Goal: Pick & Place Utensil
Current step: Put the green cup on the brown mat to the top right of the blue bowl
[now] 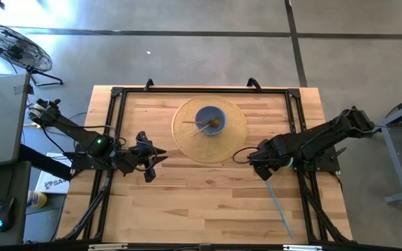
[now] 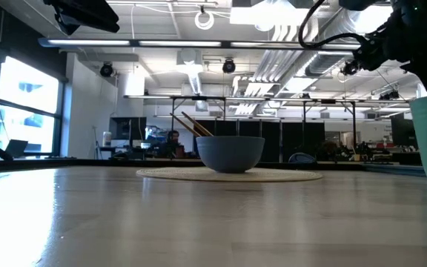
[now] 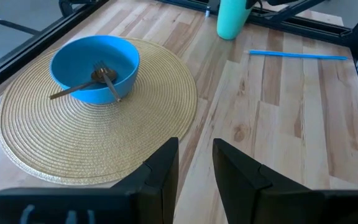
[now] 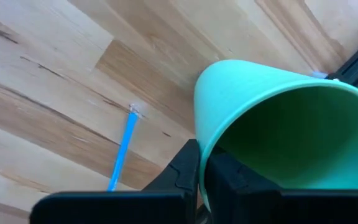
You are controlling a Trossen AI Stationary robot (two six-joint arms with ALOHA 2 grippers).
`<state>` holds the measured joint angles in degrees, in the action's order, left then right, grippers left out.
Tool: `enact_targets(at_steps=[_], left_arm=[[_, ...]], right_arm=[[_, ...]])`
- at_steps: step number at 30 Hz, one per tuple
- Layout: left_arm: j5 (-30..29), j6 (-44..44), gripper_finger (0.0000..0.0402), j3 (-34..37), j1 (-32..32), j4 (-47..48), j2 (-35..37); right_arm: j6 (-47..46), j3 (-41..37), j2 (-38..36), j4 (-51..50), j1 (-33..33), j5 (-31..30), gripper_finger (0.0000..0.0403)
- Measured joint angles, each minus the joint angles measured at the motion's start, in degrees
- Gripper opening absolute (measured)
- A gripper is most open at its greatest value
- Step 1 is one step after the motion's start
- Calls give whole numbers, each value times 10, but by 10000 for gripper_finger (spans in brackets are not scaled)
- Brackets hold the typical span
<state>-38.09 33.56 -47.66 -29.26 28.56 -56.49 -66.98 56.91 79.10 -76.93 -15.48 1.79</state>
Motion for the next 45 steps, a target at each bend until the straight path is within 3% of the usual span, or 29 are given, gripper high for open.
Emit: enact_targets(at_steps=[13,22,30,36,45], left_arm=[[0,0,96,0,0,0,0],[0,0,96,0,0,0,0],[0,0,96,0,0,1,0],[5,0,96,0,0,6,0],[11,0,96,0,0,14,0]], right_arm=[[29,67,1,52,13,-56,6],[104,79,77,93,40,-29,8],[156,170,138,88,43,-74,10],[191,195,180,85,43,-78,11],[221,194,184,93,42,-87,34]])
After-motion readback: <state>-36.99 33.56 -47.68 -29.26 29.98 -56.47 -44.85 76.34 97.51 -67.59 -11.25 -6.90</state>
